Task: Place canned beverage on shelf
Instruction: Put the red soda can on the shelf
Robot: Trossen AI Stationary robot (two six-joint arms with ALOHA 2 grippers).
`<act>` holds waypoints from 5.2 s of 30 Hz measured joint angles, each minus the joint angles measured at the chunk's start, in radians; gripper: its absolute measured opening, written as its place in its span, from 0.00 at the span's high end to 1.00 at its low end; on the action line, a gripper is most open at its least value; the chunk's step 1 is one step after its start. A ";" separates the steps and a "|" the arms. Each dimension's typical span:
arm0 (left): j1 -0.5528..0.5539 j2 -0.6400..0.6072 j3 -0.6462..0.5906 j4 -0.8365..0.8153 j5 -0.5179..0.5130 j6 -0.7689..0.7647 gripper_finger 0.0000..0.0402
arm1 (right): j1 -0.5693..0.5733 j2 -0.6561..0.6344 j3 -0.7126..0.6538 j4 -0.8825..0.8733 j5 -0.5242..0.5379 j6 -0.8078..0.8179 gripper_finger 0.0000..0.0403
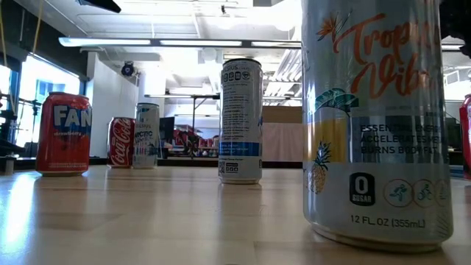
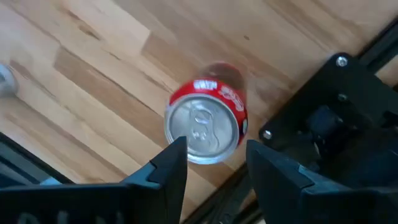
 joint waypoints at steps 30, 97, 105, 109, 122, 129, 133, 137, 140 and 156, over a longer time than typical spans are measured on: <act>0.000 0.000 0.000 0.000 0.000 0.000 0.17 | 0.160 0.014 0.000 0.116 0.038 0.192 0.46; 0.000 0.000 0.000 0.000 0.000 0.000 0.17 | 0.187 0.097 -0.044 0.120 0.089 0.028 0.31; 0.000 0.000 0.000 0.000 0.000 0.000 0.17 | 0.187 0.097 -0.044 0.122 0.038 -0.047 0.31; 0.000 0.000 0.000 0.000 0.000 0.000 0.17 | 0.187 0.097 -0.044 0.115 0.046 0.011 0.31; 0.000 0.000 0.000 0.000 0.000 0.000 0.17 | 0.187 0.111 -0.044 0.119 0.033 0.141 0.27; 0.000 0.000 0.000 0.000 0.000 0.000 0.17 | 0.187 0.199 -0.042 0.088 0.086 0.099 0.21; 0.000 0.000 0.000 0.000 0.000 0.000 0.17 | 0.187 0.244 -0.043 0.057 0.112 0.097 0.19; 0.000 0.000 0.000 0.000 0.000 0.000 0.17 | 0.187 0.255 -0.043 0.066 0.112 0.103 0.19; 0.000 0.000 0.000 0.000 0.000 0.000 0.17 | 0.187 0.253 -0.043 0.088 0.100 0.114 0.19; 0.000 0.000 0.000 0.000 0.000 0.000 0.17 | 0.187 0.254 0.009 0.077 0.047 0.087 0.19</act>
